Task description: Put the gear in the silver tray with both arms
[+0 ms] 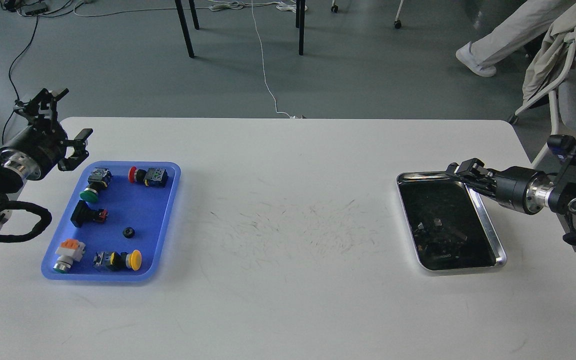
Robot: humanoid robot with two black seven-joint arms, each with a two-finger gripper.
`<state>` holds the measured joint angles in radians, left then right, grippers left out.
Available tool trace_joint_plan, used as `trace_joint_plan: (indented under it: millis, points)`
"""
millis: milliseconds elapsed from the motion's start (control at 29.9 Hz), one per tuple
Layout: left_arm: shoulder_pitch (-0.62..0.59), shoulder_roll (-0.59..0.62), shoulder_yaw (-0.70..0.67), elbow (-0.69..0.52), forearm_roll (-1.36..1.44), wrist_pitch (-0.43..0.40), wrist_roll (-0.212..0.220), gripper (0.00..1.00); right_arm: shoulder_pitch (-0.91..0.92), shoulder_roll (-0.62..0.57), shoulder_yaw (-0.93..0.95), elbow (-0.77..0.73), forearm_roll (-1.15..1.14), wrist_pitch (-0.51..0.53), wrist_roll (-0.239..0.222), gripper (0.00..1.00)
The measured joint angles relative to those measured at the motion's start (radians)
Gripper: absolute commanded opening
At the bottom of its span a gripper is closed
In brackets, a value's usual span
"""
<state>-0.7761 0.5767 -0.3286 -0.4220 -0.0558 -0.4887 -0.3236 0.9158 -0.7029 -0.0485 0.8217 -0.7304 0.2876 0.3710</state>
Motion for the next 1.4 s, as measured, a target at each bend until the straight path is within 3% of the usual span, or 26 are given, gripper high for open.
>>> trace_joint_plan:
  millis: [568,702,835,1303,1404]
  points:
    - [0.0,0.006,-0.004,-0.001,-0.004,0.0,-0.017,0.97,-0.061,0.078,-0.016,-0.071,0.009,0.004,-0.01,0.07]
    - [0.0,0.005,-0.005,-0.001,-0.004,0.0,-0.018,0.97,-0.054,0.083,-0.013,-0.071,0.009,0.004,-0.01,0.12]
    - [0.0,0.005,-0.007,-0.002,-0.005,0.0,-0.018,0.97,-0.051,0.095,-0.013,-0.072,0.009,0.002,-0.012,0.24]
    - [0.0,0.006,-0.009,-0.003,-0.006,0.0,-0.018,0.97,-0.043,0.096,-0.016,-0.069,0.008,0.0,-0.014,0.36]
    - [0.0,0.005,-0.009,-0.003,-0.006,0.0,-0.018,0.97,-0.04,0.096,-0.014,-0.061,0.009,0.001,-0.014,0.51]
